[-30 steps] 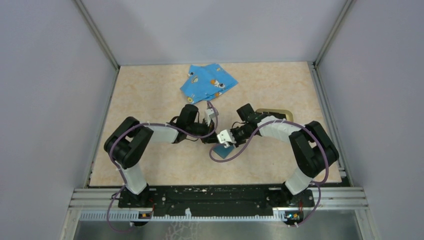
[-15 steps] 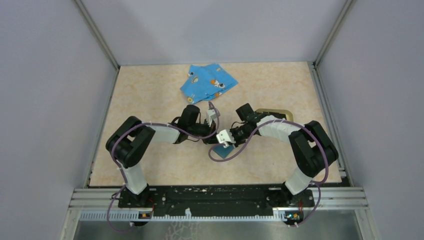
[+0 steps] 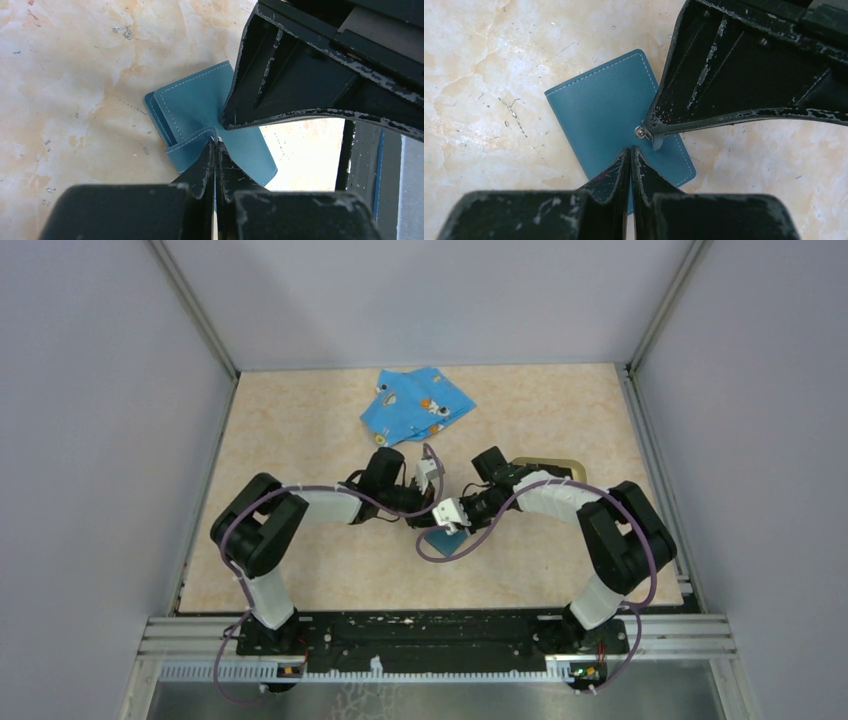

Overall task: Put the credit cards into the card holder
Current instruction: Close the card holder at the center of the board.

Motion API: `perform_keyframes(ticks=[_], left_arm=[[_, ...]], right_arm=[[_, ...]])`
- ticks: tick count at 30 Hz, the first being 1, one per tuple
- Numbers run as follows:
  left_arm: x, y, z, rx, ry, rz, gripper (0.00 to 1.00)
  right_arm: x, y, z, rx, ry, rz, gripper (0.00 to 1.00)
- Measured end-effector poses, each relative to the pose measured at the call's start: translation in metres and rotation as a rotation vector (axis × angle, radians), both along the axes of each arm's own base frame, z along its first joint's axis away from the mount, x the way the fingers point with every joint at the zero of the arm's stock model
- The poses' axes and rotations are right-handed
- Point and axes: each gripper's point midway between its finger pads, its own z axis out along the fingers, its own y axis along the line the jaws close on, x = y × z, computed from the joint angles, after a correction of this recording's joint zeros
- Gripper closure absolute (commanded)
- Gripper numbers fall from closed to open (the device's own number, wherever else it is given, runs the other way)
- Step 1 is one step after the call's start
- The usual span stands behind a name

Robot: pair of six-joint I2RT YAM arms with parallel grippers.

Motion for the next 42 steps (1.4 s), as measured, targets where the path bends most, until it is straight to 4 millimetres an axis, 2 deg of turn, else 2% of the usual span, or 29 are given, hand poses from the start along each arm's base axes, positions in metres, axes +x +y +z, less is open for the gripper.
perform_keyframes(ticks=[12, 42], left_arm=[[0.0, 0.0044, 0.0008, 0.027, -0.027, -0.008, 1.0], [-0.0015, -0.0016, -0.0011, 0.048, -0.043, -0.043, 1.0]], right_arm=[[0.0, 0.0, -0.0002, -0.001, 0.005, -0.006, 0.96], [0.0004, 0.0001, -0.0002, -0.005, 0.008, -0.008, 0.94]])
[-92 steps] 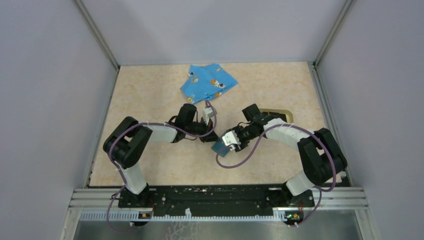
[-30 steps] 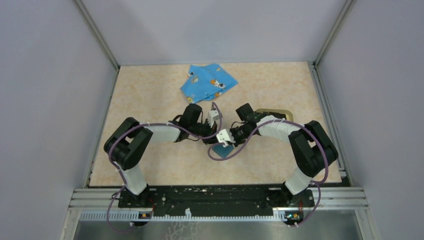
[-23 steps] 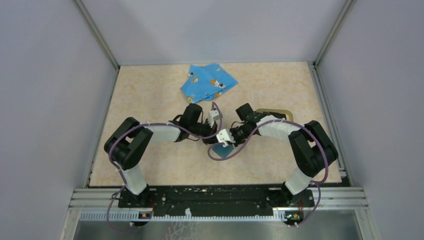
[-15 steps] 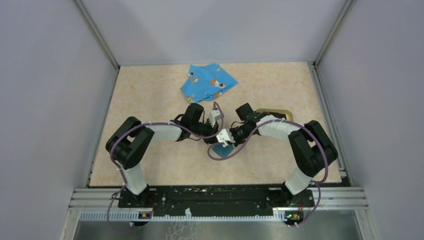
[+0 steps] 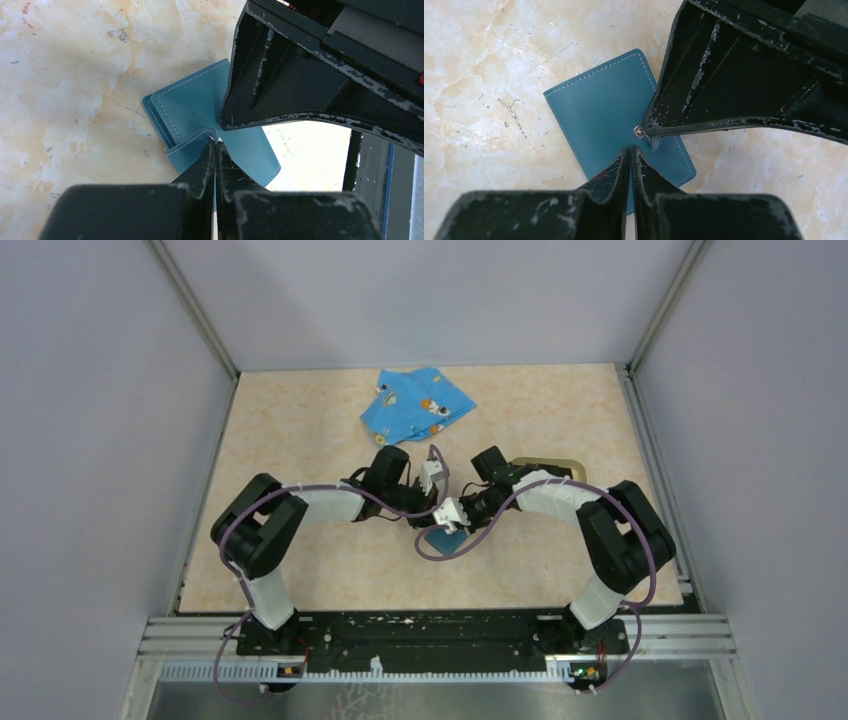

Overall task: Put the credit cards into the card holder
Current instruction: Close the card holder at the center of the board.

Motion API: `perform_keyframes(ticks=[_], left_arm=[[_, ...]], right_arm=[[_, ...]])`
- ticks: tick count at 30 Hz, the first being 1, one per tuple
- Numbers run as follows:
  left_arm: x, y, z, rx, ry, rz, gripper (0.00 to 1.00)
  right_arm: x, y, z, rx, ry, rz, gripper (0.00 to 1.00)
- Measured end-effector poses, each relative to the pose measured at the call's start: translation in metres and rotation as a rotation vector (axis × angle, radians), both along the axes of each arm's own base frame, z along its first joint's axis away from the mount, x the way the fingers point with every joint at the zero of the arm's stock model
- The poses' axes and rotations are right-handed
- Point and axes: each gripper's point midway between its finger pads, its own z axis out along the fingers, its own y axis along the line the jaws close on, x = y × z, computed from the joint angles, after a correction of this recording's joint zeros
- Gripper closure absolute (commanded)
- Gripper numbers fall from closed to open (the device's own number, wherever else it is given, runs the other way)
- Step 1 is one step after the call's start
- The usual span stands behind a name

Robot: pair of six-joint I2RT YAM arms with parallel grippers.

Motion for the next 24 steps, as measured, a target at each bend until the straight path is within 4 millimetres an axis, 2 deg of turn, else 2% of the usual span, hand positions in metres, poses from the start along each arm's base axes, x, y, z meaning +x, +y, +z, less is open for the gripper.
perform_keyframes(ticks=[24], left_arm=[[-0.0037, 0.0056, 0.0007, 0.046, -0.036, -0.026, 1.0]], right_arm=[[0.0009, 0.0007, 0.0005, 0.003, 0.0, -0.005, 0.89]])
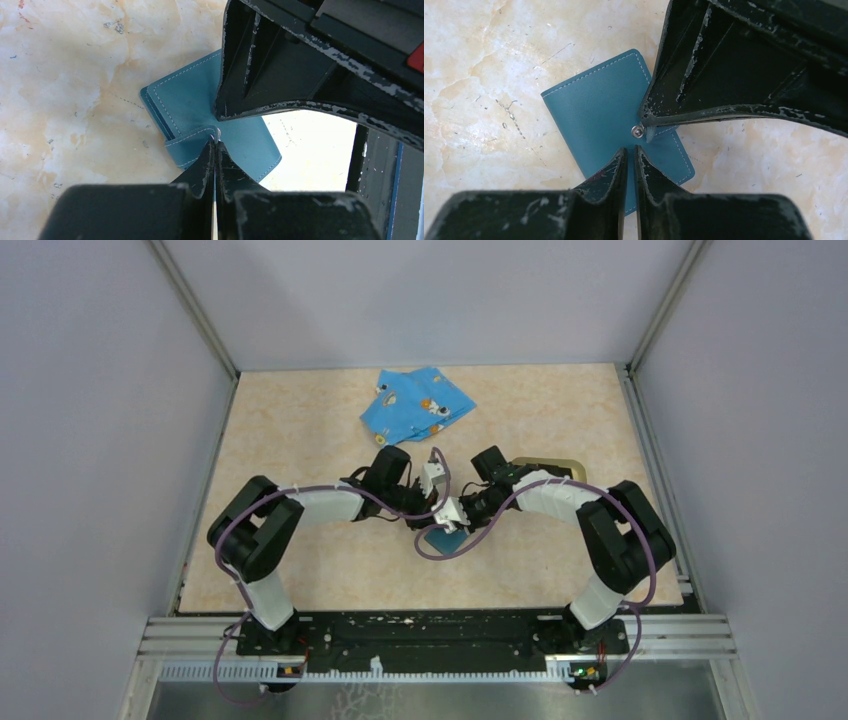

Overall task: Put the credit cards into the card holder
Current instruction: Close the card holder at the center of the board.

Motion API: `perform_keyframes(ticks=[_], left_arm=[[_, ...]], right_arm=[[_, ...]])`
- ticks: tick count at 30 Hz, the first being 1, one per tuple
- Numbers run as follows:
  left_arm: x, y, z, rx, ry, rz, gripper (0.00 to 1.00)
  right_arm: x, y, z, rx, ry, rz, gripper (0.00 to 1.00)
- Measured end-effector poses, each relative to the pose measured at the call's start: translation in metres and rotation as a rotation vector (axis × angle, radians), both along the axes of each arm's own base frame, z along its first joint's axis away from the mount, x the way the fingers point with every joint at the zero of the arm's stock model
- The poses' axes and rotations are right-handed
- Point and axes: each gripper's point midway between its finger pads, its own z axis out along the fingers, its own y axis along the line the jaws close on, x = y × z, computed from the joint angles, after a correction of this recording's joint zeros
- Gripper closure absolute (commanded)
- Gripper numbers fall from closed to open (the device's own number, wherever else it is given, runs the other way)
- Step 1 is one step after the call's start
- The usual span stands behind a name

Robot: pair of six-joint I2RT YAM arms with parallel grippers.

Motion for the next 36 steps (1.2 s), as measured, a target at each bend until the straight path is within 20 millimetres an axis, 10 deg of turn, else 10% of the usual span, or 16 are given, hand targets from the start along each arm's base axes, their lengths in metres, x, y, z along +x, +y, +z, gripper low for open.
perform_keyframes(ticks=[36], left_arm=[[-0.0037, -0.0056, -0.0012, 0.008, 0.02, -0.039, 0.74]], right_arm=[[0.0013, 0.0004, 0.0008, 0.0, 0.021, -0.038, 0.84]])
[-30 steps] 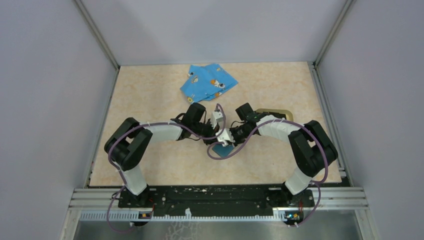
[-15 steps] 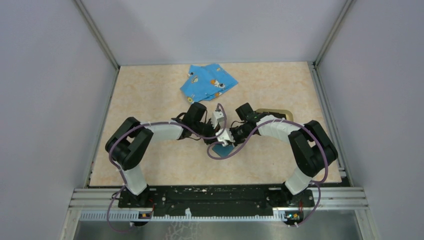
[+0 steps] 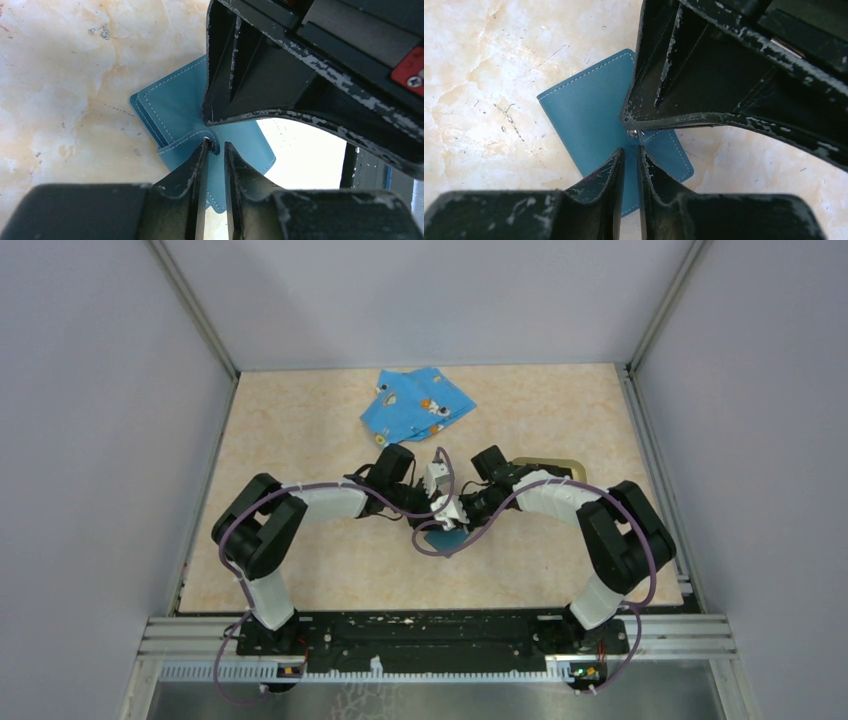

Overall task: Put the credit cards into the card holder
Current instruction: Close the card holder at the center of the board.

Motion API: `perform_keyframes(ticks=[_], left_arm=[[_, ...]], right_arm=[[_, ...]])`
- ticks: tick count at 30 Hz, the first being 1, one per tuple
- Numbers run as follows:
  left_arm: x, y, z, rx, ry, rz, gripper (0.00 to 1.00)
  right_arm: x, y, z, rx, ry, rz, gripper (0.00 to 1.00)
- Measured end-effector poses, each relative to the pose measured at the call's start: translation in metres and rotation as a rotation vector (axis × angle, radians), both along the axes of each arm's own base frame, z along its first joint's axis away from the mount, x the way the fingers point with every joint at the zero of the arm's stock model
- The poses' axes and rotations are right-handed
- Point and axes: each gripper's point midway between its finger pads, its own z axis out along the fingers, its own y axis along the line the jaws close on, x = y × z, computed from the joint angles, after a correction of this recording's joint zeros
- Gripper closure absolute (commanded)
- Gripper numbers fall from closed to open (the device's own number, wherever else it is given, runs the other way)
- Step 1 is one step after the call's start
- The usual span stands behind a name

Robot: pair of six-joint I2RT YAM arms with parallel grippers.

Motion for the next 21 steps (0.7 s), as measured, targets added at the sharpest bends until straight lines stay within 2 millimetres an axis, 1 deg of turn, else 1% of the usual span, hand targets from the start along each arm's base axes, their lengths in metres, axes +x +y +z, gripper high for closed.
perform_keyframes(ticks=[9, 13, 21], left_arm=[[-0.002, -0.002, 0.0, -0.002, 0.016, -0.014, 0.71], [-0.002, -0.002, -0.001, -0.004, 0.02, -0.017, 0.7], [-0.003, -0.004, -0.001, -0.008, 0.029, -0.027, 0.69]], right_arm=[[0.0, -0.001, 0.0, -0.006, 0.005, -0.015, 0.83], [0.001, -0.002, 0.002, -0.011, 0.003, -0.025, 0.79], [0.004, -0.001, 0.015, 0.008, -0.036, -0.026, 0.74]])
